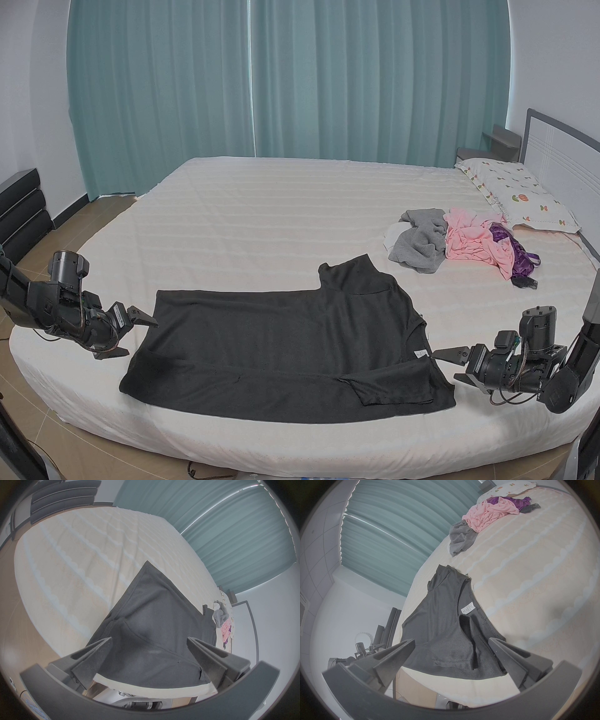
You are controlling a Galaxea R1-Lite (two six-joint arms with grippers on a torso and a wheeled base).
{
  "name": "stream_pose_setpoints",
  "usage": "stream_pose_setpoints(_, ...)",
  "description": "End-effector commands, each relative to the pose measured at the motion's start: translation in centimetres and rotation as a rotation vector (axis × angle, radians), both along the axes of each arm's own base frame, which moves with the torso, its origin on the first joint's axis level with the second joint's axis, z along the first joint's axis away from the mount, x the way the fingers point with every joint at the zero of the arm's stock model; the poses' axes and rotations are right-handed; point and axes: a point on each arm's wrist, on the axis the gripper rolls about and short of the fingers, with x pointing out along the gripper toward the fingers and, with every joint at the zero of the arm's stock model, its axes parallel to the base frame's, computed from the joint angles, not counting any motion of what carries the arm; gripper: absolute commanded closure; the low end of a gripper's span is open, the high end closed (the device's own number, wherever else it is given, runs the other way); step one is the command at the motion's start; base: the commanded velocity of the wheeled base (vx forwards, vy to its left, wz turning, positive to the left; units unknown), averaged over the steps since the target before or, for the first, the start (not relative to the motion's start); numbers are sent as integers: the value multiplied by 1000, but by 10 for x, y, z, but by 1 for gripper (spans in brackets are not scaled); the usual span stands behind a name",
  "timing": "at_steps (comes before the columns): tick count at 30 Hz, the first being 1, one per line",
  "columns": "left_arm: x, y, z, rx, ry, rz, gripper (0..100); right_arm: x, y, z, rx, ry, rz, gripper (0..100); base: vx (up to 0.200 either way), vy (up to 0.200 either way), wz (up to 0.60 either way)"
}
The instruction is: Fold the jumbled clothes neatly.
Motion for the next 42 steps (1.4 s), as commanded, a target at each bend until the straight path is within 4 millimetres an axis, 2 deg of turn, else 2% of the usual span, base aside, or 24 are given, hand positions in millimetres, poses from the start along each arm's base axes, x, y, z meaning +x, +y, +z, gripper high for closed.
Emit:
stream_pose_setpoints(1,13,2,-17,-3,45,0,0,0,1,-1,0,4,3,0,0,0,0)
stream_pose_setpoints(10,40,7,-35,46,69,33,0,0,1,-1,0,4,3,0,0,0,0)
stream_pose_setpoints(15,44,6,-39,45,76,26,0,0,1,-1,0,4,3,0,0,0,0)
stream_pose_setpoints(16,44,5,-40,45,79,24,100,0,1,-1,0,4,3,0,0,0,0)
stream_pose_setpoints(22,39,5,-43,44,101,27,100,2,1,-3,-2,7,0,0,0,0,0)
stream_pose_setpoints(31,30,23,-21,48,47,88,100,9,2,-1,7,-56,1,0,0,0,0)
stream_pose_setpoints(42,27,22,-22,38,52,94,100,42,8,-21,-5,-82,8,0,0,0,0)
